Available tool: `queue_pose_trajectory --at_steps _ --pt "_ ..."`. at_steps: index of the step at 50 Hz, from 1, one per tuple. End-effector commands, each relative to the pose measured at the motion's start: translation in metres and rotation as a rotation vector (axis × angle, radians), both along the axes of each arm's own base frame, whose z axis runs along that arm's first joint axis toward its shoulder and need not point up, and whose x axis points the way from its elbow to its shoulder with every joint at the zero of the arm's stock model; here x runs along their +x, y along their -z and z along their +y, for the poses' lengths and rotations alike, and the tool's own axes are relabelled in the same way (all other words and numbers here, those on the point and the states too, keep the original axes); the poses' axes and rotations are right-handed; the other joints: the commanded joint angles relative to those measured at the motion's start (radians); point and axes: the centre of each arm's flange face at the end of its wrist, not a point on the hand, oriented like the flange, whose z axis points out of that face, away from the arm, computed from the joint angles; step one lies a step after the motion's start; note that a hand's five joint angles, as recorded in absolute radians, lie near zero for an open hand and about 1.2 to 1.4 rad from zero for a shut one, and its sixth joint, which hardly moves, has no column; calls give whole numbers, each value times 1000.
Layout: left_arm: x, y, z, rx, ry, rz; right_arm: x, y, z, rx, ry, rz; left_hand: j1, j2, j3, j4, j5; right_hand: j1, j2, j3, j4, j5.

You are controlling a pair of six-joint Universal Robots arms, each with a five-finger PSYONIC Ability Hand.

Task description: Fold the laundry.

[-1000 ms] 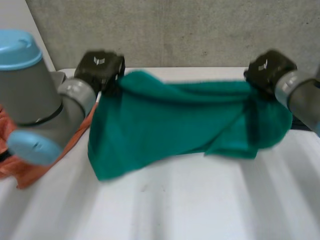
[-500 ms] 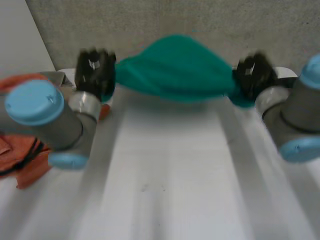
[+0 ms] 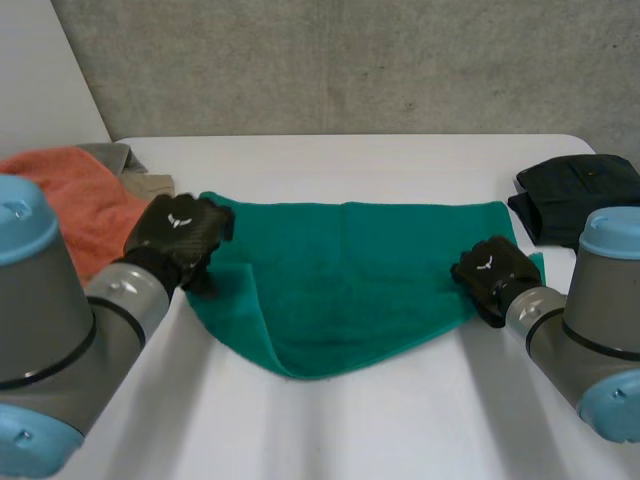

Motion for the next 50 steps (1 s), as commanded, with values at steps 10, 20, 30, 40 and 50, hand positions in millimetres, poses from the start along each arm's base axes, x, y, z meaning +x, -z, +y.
queue_pose_trajectory --at_steps 10,20,30,40,50 --pt "-38 63 -61 -42 244 -303 -2 12 12 51 -22 5 -153 -146 -152 -145 -133 337 217 210 205 242" --pt "-25 83 -74 -37 184 -432 -5 11 8 50 -10 3 -153 -146 -152 -145 -133 337 217 210 205 242" --pt "-24 97 -76 37 188 -465 -5 11 8 50 -9 5 -118 -111 -117 -110 -98 337 217 210 205 242" --pt "-24 99 -76 66 193 -473 -6 11 6 47 -5 4 462 469 464 470 482 337 217 210 205 242" --pt "-19 63 -70 3 137 -439 -13 6 2 59 25 7 792 798 793 800 812 15 -105 -113 -117 -80"
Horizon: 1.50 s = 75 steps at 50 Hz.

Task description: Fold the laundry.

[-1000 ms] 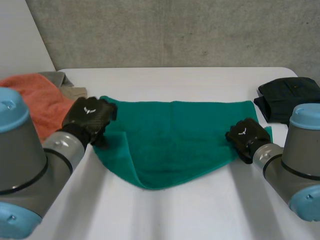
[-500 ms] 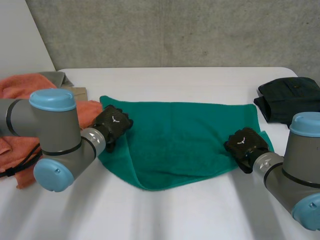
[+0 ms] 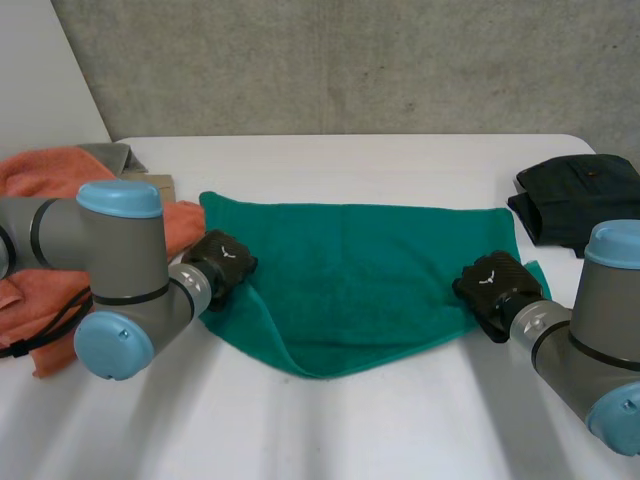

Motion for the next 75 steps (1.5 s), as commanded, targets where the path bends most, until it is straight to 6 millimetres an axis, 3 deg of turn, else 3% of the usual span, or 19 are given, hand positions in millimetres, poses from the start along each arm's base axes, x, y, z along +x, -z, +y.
queue_pose_trajectory --at_steps 1,5,10,19,22,25,31,34,40,41,46,50,54,59,69,75 --pt "5 -39 7 -73 -40 46 -7 -6 -3 16 28 4 250 210 224 210 249 -136 -256 -263 -268 -231" --pt "13 -58 17 -80 -77 116 -22 -20 -11 48 80 -37 250 210 224 210 249 -381 -501 -508 -512 -476" --pt "32 -70 14 -78 -160 194 -48 -32 -37 114 182 -210 250 210 224 210 249 -410 -530 -538 -542 -505" --pt "43 -70 7 -73 -202 202 -77 -19 -51 283 219 -339 250 210 224 210 249 -378 -498 -506 -510 -473" --pt "43 -70 7 -75 -205 206 -79 -16 -53 293 216 -345 250 210 224 210 249 -226 -346 -353 -358 -321" --pt "43 -71 7 -69 -209 219 -84 -12 -58 298 226 -348 250 210 224 210 249 336 216 209 204 241" --pt "44 -76 10 -66 -224 240 -86 -16 -58 287 210 -330 250 210 224 210 249 337 217 210 205 242" --pt "50 -90 21 -75 -239 270 -89 -18 -54 262 177 -253 250 210 224 210 249 337 217 210 205 242" --pt "76 -102 61 -43 -287 283 -122 -69 -23 199 167 -32 250 210 224 210 249 337 217 210 205 242" --pt "83 -102 77 -19 -294 270 -124 -71 -20 215 161 -13 250 210 224 210 249 337 217 210 205 242" --pt "98 -86 130 118 -300 207 -146 -84 7 347 163 107 250 210 224 210 249 337 217 210 205 242" --pt "99 -74 139 173 -288 203 -153 -81 7 361 178 107 250 210 224 210 249 337 217 210 205 242" --pt "94 -68 128 159 -272 233 -147 -67 1 349 182 81 250 210 224 210 249 337 217 210 205 242" --pt "85 -59 98 94 -265 260 -129 -50 -18 318 177 40 250 210 224 210 249 337 217 210 205 242" --pt "68 -52 30 -33 -326 426 -106 -41 -61 139 211 44 250 210 224 210 249 337 217 210 205 242" --pt "69 -27 -1 -51 -443 380 -90 -28 -91 47 191 31 250 210 224 210 249 337 217 210 205 242"
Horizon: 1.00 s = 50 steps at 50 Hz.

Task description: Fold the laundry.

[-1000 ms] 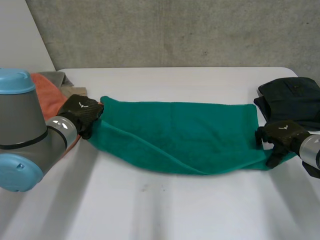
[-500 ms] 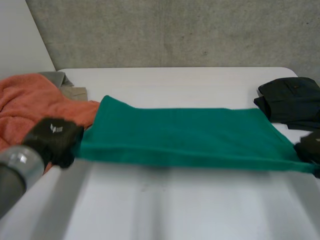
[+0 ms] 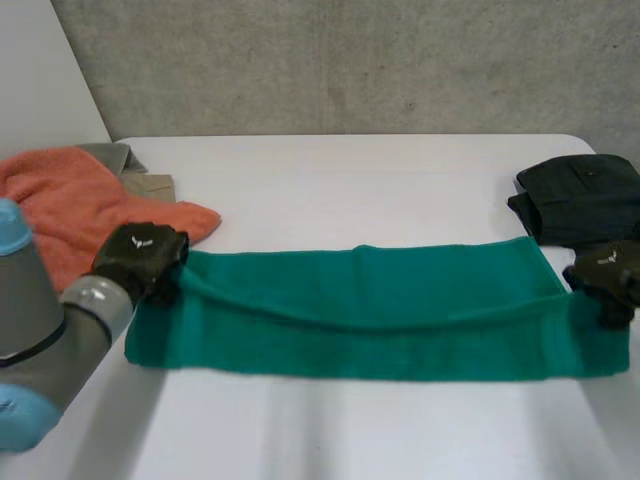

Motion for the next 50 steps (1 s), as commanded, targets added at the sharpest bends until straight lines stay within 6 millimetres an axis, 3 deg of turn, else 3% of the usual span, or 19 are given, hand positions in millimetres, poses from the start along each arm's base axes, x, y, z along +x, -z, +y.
queue_pose_trajectory --at_steps 1,13,19,20,21,22,25,31,37,44,50 --pt "-2 26 -35 5 -123 -28 19 14 -35 -112 -28 2 250 197 204 195 249 332 214 210 205 238" --pt "-19 43 -60 -34 -128 -21 44 43 -87 -295 -19 63 250 197 204 195 249 332 214 210 205 238" --pt "-30 41 -71 -90 -139 -9 50 45 -97 -349 -1 73 250 197 204 195 249 332 214 210 205 238" --pt "-30 40 -72 -96 -144 -6 51 45 -97 -348 0 71 140 87 94 85 139 136 18 13 8 42" --pt "-31 38 -73 -104 -147 -6 53 45 -96 -351 0 68 -222 -274 -268 -277 -222 -663 -781 -785 -790 -757" --pt "-32 37 -73 -108 -147 -8 54 44 -95 -351 2 68 -522 -574 -568 -577 -522 -890 -1008 -1012 -1017 -983" --pt "-35 33 -73 -121 -146 -5 61 38 -89 -356 -10 62 -944 -997 -990 -999 -944 -890 -1008 -1012 -1017 -983" --pt "-38 25 -65 -130 -150 1 61 11 -72 -375 5 -8 -950 -1003 -997 -1006 -951 -890 -1008 -1012 -1017 -983" --pt "-33 -3 -50 -168 -143 25 49 -17 -54 -362 24 -143 -953 -1006 -1000 -1008 -954 -890 -1008 -1012 -1017 -983" --pt "-30 -13 -33 -180 -112 33 8 -21 -37 -279 45 -189 -953 -1006 -1000 -1008 -954 -890 -1008 -1012 -1017 -983" --pt "-42 -2 -30 -151 2 35 -5 -1 -18 -150 33 -225 -880 -933 -926 -935 -881 -736 -854 -858 -864 -830"
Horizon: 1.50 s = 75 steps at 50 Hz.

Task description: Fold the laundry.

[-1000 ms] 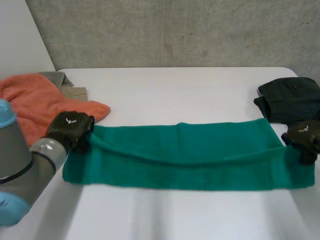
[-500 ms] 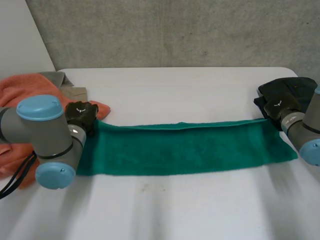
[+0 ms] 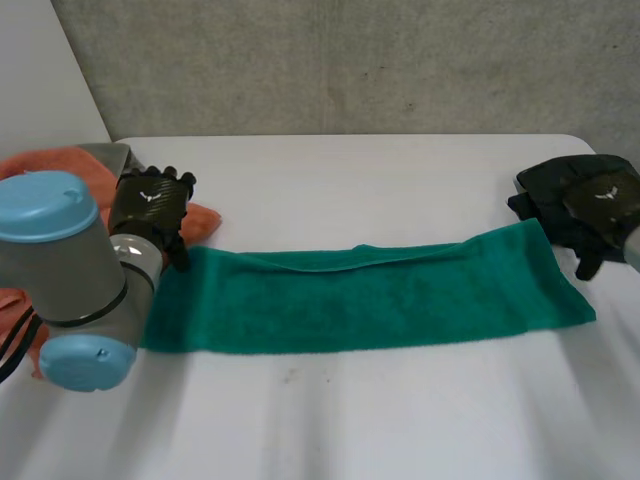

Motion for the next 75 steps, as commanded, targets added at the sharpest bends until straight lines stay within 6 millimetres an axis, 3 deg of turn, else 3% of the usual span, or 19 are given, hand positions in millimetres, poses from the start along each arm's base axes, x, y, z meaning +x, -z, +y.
queue_pose_trajectory --at_steps 1,3,7,13,19,26,28,30,34,38,45,51,59,62,66,67,68,75 --pt "-13 13 4 32 132 -5 -18 20 22 135 -42 -38 81 68 58 69 68 141 132 143 115 109" --pt "-14 25 0 61 162 -11 -14 21 24 134 -95 -36 181 168 158 168 168 229 219 230 203 197" --pt "-22 43 -9 114 257 -26 -7 17 20 121 -143 -47 606 592 582 593 592 414 404 415 388 382" --pt "-21 50 -1 208 296 -79 3 29 2 230 -149 -150 824 811 801 812 811 734 725 736 708 702" --pt "-24 52 -6 229 309 -110 35 35 -5 273 -216 -154 507 494 484 495 494 755 746 756 729 723" --pt "-34 76 -35 259 305 -122 40 39 0 290 -199 -146 490 476 466 477 476 729 719 730 703 697" --pt "-37 80 -45 262 298 -133 39 41 3 300 -192 -142 285 272 262 273 272 708 699 710 682 676" --pt "-39 72 -57 225 285 -136 36 41 5 297 -185 -139 -34 -47 -57 -46 -47 656 646 657 630 624" --pt "-38 52 -65 168 247 -113 35 36 12 286 -183 -137 -34 -47 -57 -46 -47 462 453 463 436 430" --pt "-37 32 -62 128 229 -92 34 33 22 290 -184 -135 -34 -47 -57 -46 -47 201 191 202 174 168" --pt "-32 37 -31 192 250 -104 10 41 27 307 -138 -122 -34 -47 -57 -46 -47 189 179 190 162 157" --pt "-26 42 -10 237 255 -116 -7 49 29 252 -144 -9 -34 -47 -57 -46 -47 168 158 169 142 136" --pt "-27 39 1 225 267 -114 -16 64 24 215 -138 31 -34 -47 -57 -46 -47 200 191 201 174 168" --pt "-26 36 1 216 265 -110 -17 73 19 193 -138 37 -34 -47 -57 -46 -47 294 284 295 268 262" --pt "-26 32 2 208 264 -106 -17 77 14 155 -137 47 -34 -47 -57 -46 -47 640 630 641 613 608" --pt "-26 29 3 201 265 -104 -18 79 11 145 -133 52 -34 -47 -57 -46 -47 1086 1076 1087 1059 1053" --pt "-26 28 3 198 264 -104 -18 80 10 141 -128 54 -34 -47 -57 -46 -47 1182 1172 1183 1156 1150" --pt "-26 9 11 164 265 -62 -34 78 4 126 -70 53 -33 -46 -56 -45 -46 1183 1173 1184 1157 1151"
